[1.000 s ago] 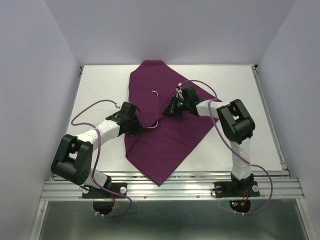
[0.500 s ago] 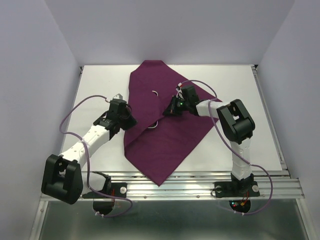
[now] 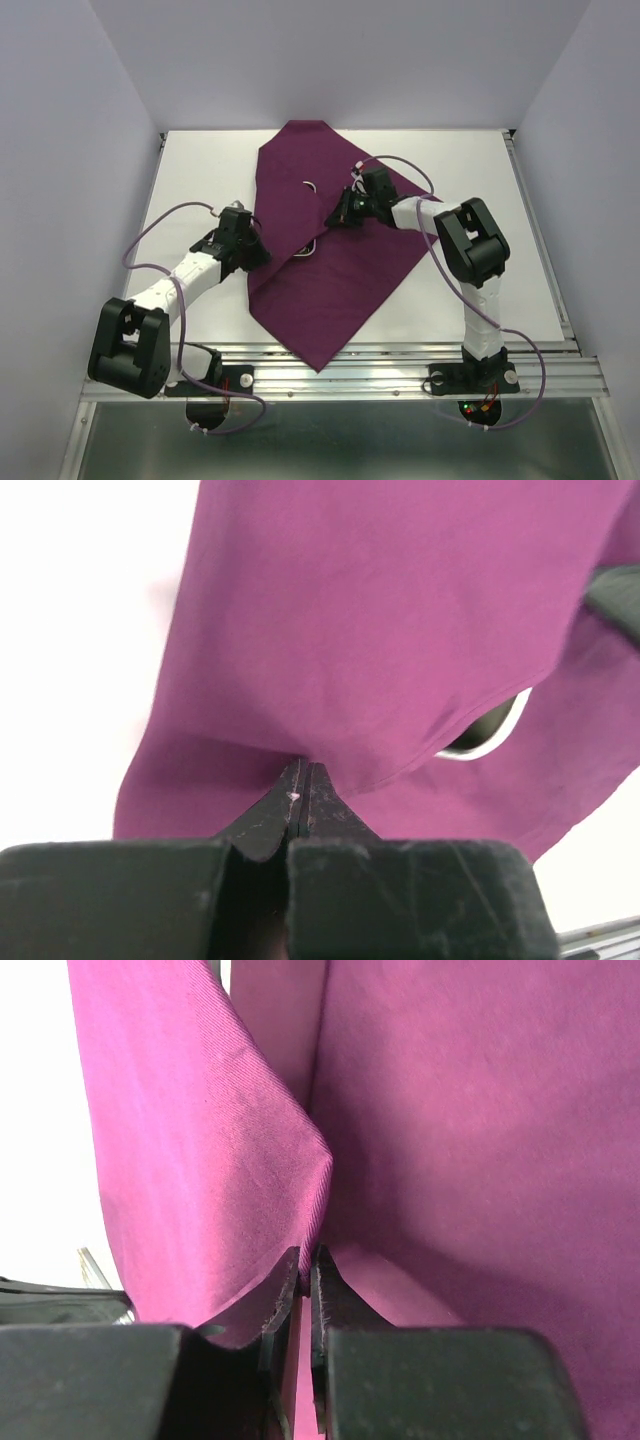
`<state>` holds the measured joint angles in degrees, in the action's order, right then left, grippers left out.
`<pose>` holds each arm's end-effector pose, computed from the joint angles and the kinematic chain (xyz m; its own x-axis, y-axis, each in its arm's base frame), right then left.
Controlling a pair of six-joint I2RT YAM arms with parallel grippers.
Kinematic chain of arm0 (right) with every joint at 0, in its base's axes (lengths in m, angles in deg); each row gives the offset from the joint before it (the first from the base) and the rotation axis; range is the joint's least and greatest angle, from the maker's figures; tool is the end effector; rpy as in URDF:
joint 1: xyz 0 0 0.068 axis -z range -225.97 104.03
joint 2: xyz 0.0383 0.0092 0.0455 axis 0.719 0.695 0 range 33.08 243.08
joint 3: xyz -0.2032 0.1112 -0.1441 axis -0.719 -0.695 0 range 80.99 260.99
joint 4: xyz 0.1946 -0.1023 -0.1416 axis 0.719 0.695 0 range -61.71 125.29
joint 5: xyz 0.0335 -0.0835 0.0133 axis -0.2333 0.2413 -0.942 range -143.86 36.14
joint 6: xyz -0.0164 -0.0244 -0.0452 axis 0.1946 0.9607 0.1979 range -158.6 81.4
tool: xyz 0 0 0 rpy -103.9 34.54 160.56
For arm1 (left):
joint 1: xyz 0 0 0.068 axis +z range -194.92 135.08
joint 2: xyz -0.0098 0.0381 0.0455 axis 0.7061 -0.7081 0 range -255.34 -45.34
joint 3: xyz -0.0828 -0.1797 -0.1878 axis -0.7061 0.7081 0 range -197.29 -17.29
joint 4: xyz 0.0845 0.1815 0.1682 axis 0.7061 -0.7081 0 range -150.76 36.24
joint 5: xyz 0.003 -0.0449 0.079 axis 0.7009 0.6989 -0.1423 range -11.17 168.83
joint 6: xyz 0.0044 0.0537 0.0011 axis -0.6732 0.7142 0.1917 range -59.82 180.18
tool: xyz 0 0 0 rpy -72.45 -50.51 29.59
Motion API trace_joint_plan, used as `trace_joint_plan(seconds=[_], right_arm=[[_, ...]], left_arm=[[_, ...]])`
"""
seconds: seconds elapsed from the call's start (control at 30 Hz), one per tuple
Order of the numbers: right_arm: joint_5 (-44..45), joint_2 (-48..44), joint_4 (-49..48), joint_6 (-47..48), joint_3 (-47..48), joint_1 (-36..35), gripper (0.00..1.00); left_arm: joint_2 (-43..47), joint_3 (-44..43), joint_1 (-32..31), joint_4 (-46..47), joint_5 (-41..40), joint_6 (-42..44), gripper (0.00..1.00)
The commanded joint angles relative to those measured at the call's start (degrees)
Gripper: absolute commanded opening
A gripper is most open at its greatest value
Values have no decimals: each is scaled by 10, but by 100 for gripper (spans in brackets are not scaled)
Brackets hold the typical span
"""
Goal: Prepare the surgical pack
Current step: Pack the surgical kit at the center of the board.
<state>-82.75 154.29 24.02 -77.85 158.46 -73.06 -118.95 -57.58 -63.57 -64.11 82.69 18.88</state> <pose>0.3986 0.2231 0.1464 -0.9005 0.1616 -0.4037 -0.2080 0.6553 0.7262 0.2479 -0.0862 0.2068 -0.7325 -0.4478 -0.5128 -0.1574 0.8442 -0.5124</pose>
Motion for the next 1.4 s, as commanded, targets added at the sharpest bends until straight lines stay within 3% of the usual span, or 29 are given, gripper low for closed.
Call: trace_joint_plan(seconds=[0.0,0.53,1.37], right_arm=[[-2,10,-4,6,36,-6,6],[-12,35,-6,-1,57,-6,2],[-20,76,-4,-15,125,-45,1]], left_arm=[[24,35,2,9,-20,12,0],[-13,57,27,35,-24,17,0],[43,44,55,-12,-28,33,0]])
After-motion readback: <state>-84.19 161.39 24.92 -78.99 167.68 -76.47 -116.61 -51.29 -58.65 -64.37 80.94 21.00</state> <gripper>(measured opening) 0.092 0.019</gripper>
